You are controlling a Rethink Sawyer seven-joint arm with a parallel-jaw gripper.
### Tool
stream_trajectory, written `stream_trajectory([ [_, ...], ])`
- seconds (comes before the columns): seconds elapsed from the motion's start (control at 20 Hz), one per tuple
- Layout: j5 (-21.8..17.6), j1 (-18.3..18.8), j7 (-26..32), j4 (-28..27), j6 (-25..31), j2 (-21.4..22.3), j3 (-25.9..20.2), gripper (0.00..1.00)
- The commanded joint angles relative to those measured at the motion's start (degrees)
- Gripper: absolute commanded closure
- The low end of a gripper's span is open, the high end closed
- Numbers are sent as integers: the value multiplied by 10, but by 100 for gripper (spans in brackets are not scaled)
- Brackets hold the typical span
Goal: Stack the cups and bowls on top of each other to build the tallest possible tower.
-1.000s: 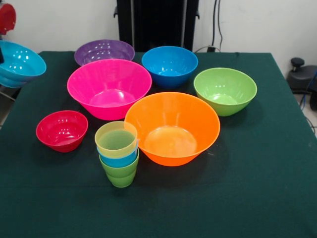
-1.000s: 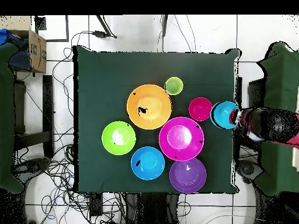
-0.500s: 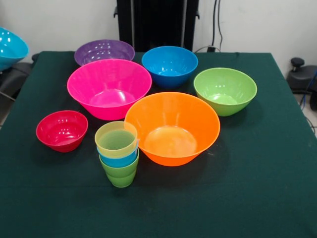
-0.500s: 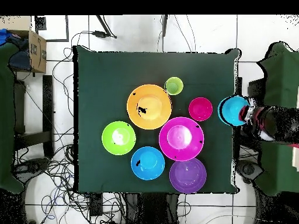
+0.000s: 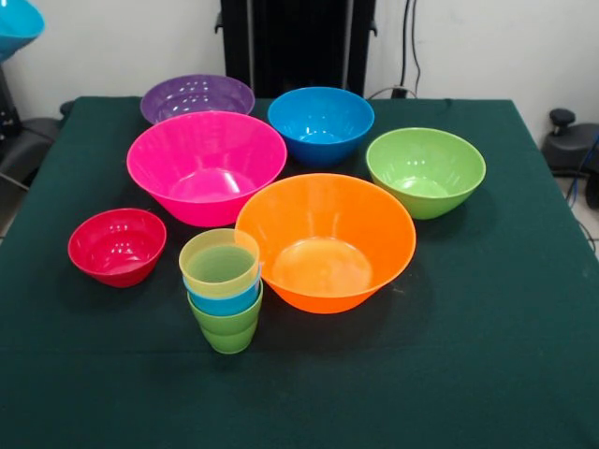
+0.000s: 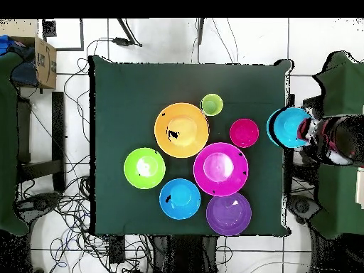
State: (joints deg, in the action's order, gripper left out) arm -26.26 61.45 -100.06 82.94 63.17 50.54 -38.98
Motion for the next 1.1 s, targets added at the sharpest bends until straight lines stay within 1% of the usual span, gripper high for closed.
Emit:
stream_trajectory([
  [0.05, 15, -41, 140, -42, 117, 37, -31, 100],
  [0.3, 20, -51, 141, -72, 170, 56, -36, 100],
  [0.45, 24, -57, 144, -89, 205, 75, -38, 100],
  [0.65, 27, -67, 137, -102, 237, 92, -41, 100],
  [0.9, 39, -76, 124, -102, 255, 109, -42, 100],
  [1.1, 55, -82, 104, -82, 244, 129, -37, 100],
])
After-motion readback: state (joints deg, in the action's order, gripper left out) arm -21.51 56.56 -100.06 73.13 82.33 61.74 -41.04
